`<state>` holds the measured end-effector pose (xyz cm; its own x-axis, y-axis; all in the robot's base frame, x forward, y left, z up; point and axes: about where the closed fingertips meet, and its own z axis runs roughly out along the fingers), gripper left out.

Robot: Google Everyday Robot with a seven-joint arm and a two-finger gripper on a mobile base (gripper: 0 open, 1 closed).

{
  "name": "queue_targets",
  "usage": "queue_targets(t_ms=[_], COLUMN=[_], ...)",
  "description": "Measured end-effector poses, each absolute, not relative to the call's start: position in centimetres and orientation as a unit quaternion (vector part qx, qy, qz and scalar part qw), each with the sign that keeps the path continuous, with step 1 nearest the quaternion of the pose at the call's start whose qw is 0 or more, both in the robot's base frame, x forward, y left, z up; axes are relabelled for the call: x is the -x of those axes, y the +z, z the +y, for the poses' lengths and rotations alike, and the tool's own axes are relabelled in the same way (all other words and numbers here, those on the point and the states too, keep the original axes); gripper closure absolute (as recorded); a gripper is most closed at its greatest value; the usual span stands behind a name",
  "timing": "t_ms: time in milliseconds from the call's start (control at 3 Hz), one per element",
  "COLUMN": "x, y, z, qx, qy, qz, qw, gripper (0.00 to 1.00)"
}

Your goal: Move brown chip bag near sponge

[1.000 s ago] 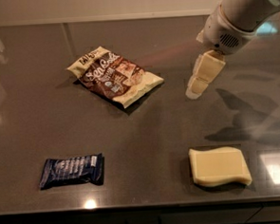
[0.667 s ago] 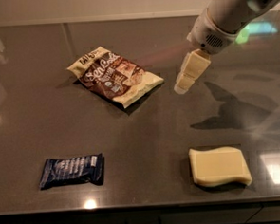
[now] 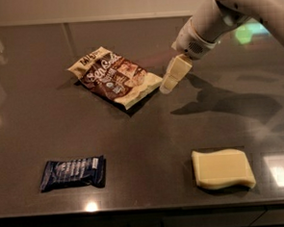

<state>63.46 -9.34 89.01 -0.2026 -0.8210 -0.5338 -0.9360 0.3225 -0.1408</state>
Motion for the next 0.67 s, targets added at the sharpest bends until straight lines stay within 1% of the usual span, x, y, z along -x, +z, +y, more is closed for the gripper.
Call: queue_targets(t_ms=[667], x=[-66.2], y=[85.3], z=[-6.7], qx=[0.589], qy=[0.151], qz=[0.756], qw=[0.242], gripper=[0.0])
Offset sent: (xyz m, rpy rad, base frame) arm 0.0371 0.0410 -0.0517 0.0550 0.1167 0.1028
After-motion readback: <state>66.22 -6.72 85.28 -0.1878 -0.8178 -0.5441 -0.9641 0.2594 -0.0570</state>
